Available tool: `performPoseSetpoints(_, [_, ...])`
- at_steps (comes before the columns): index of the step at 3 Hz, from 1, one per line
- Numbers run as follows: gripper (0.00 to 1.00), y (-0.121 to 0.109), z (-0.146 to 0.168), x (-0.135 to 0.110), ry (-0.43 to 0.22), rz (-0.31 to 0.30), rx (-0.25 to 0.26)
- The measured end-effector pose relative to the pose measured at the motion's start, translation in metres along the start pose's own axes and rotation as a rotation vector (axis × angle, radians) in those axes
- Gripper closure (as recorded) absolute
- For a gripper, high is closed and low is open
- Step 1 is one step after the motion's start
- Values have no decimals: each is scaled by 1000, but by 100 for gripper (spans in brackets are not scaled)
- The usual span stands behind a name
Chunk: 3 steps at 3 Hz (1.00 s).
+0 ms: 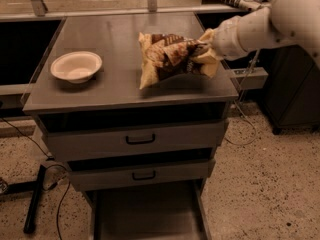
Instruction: Pick brown chip bag from bottom drawer and place on counter
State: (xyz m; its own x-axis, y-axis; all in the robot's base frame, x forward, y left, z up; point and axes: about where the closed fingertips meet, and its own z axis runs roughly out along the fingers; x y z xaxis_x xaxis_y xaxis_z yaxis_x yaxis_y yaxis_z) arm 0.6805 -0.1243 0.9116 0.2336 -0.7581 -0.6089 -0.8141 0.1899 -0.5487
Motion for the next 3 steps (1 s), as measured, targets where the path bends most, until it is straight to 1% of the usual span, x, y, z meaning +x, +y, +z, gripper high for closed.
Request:
performPoseSetpoints(1, [100, -27, 29, -2, -2, 111, 38])
performPoseSetpoints(2, [100, -34, 41, -5, 41, 188, 86])
performPoseSetpoints(3, [100, -20, 43, -5, 75, 238, 100])
